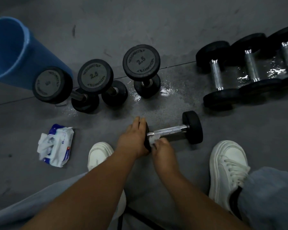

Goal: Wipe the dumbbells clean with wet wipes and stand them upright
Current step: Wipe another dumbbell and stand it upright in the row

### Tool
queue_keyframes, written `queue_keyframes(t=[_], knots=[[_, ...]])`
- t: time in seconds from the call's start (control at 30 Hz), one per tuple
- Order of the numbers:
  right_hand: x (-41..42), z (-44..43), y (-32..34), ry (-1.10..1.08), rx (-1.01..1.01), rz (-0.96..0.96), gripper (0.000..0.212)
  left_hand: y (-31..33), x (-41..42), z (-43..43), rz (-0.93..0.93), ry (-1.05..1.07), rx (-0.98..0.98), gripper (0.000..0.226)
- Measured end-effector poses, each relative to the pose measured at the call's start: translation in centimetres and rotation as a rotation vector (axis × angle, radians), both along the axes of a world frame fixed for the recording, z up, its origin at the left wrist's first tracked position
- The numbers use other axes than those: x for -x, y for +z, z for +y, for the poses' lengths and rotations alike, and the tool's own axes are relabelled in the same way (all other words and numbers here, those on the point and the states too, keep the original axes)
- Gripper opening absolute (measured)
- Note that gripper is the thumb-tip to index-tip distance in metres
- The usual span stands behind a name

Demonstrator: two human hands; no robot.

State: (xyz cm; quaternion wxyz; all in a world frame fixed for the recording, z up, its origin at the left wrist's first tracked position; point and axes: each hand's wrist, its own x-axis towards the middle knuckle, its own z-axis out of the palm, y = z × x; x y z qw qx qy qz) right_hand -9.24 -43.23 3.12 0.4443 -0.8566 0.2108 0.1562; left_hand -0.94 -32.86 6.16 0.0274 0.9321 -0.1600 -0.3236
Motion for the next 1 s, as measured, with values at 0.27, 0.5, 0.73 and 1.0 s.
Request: queue_keyframes(t=[0.27,0.5,0.73,1.0], knots=[[-0.7,0.5,1.1,-0.018,-0.183,0.174,0.037,2.3,5.9,-1.2,-0.041,0.196,0.024,0.078],[-1.5,-0.1,4.6,0.071,-0.268,0.268,0.044,5.8,8.5,-1.0,0.176,0.222,0.011,0.100],[-0.7,0.0,5.8,-0.259,-0.428,0.355,0.045,6.2,11.6,-0.8,0.236,0.194,0.002,0.102],[-1.6,0.1,5.5,-0.402,-0.539,0.315,0.039,5.3,14.0,-1.9,0.194,0.464,0.171,0.092]])
